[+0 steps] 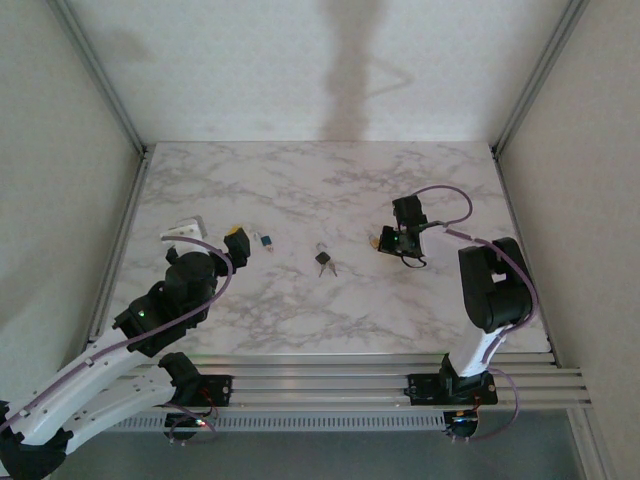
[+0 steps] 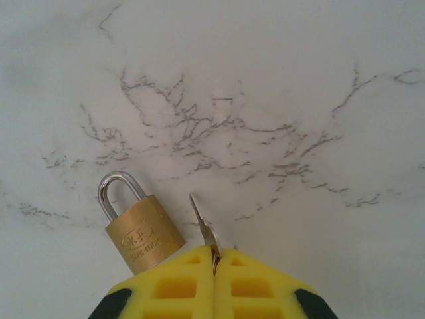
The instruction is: Lock with the key
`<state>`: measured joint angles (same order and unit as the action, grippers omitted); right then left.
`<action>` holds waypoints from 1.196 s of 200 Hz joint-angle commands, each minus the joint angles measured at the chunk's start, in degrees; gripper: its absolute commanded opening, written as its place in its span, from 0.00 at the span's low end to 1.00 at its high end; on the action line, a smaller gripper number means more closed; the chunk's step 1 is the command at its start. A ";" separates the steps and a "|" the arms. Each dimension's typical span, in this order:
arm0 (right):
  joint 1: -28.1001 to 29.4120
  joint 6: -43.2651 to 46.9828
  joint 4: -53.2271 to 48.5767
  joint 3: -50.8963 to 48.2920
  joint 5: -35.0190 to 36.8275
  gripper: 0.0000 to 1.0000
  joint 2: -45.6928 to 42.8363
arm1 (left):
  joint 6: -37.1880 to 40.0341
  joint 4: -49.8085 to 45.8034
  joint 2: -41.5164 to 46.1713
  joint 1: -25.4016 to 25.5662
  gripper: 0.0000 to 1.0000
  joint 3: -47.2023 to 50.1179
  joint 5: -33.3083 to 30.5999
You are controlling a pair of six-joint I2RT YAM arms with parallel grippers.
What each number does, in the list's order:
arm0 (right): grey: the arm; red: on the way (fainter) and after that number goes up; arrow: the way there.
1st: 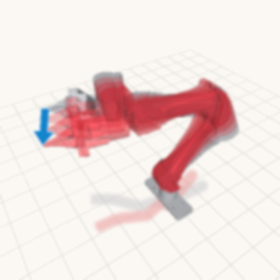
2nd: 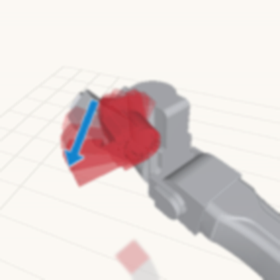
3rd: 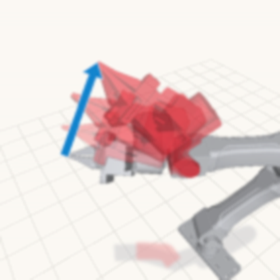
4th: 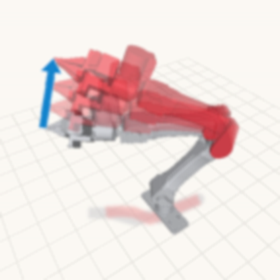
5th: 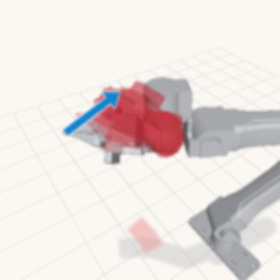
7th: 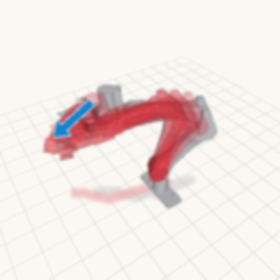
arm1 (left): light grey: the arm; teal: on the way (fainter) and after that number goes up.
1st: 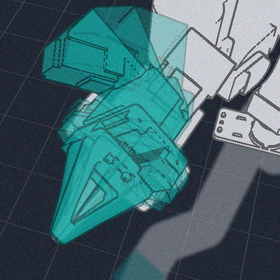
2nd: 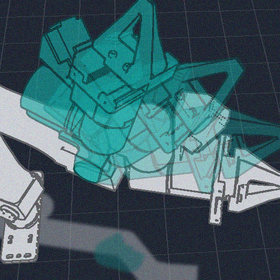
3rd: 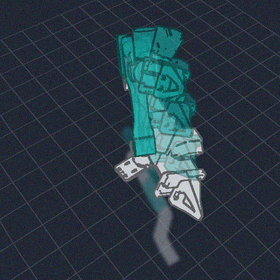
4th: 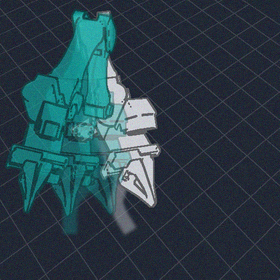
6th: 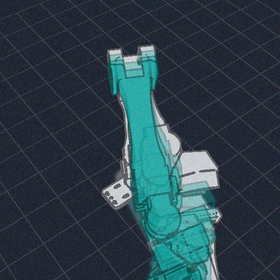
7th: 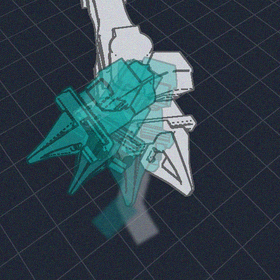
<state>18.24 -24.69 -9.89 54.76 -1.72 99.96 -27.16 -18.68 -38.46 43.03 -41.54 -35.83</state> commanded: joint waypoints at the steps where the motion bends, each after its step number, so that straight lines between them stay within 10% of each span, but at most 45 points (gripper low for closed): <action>1: -0.05 -0.24 -0.13 0.22 -0.51 0.08 1.11 | 0.68 -0.31 0.26 -0.25 1.00 0.36 -0.70; 97: 0.09 0.03 -2.94 -0.27 0.20 0.25 -4.16 | 0.77 -0.42 0.17 -0.26 1.00 0.39 -0.80; 157: 1.20 0.65 -7.79 0.92 1.54 0.59 -11.38 | 0.32 -0.88 -0.29 -0.23 1.00 -0.02 0.14; 189: 4.16 1.53 -10.73 1.40 2.45 0.98 -14.20 | -0.26 -1.53 -0.94 -0.30 1.00 -0.38 -0.81; 239: 10.51 1.91 -13.19 0.33 3.16 0.99 -18.38 | -1.95 -2.23 -1.35 -0.31 0.99 -0.91 -2.28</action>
<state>26.09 -23.51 -20.12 54.87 0.32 83.37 -27.70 -19.38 -39.59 43.03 -41.54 -35.94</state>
